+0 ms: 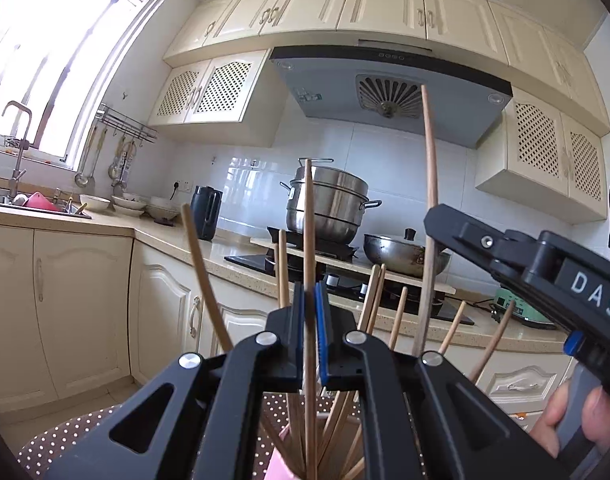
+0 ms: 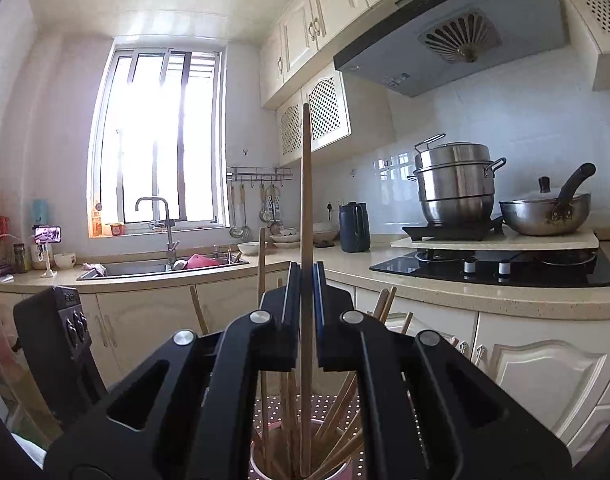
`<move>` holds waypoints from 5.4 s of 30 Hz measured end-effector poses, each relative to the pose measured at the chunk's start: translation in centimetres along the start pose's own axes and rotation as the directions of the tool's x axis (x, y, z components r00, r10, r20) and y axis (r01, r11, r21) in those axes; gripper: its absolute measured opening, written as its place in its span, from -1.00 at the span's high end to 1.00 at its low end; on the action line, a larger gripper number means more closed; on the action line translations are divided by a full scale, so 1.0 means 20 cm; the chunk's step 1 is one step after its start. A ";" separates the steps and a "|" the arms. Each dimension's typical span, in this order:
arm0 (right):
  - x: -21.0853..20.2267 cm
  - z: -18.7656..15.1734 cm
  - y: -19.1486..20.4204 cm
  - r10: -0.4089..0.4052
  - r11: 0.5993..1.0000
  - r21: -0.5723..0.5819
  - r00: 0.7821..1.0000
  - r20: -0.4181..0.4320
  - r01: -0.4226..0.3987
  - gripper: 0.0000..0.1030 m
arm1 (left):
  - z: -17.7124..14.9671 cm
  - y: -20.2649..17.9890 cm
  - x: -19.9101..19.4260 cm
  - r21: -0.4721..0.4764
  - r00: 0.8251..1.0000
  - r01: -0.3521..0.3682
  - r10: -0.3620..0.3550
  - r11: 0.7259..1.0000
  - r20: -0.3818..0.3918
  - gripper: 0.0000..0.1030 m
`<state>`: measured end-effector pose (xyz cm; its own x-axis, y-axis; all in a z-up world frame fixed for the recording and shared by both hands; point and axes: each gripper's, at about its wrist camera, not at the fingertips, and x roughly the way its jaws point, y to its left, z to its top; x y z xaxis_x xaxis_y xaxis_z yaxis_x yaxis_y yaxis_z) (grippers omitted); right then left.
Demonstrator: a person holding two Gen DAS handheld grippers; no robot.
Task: Organize utensils
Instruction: 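Lift both chopsticks upright and lower them into the pink cup, then open both tools and pull them back from the pink cup, then move both open tools down toward the last two chopsticks, then close the left tool on one chopstick while the right tool grasps the other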
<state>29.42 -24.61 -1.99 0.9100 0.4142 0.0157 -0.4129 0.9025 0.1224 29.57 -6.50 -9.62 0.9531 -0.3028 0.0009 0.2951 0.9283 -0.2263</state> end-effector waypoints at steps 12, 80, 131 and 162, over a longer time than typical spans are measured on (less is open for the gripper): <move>-0.06 -0.10 0.02 -0.002 1.000 0.007 0.999 -0.048 0.002 0.87 | -0.04 0.01 -0.11 0.012 0.998 0.016 -0.016 1.000 -0.055 0.89; -0.36 -0.17 0.20 0.017 0.988 0.156 0.990 -0.140 0.005 -0.15 | 0.15 0.04 -0.69 0.153 0.940 -0.254 0.281 0.955 -0.195 -0.23; -0.51 -0.67 0.20 -0.003 0.974 0.184 0.816 -0.577 0.133 -0.33 | -0.54 -0.04 -0.63 0.340 0.578 -0.148 0.360 0.929 -0.732 -0.33; -0.30 -0.74 0.34 0.066 0.991 0.125 0.672 -0.738 0.039 -0.33 | -0.48 0.26 -0.52 0.176 0.529 -0.175 0.243 0.969 -0.813 0.88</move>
<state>20.57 -19.18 -15.85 0.5572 0.4251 -0.7133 -0.3693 0.8962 0.2457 20.58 -0.71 -20.23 0.5208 -0.1101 -0.8466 0.1314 0.9902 -0.0480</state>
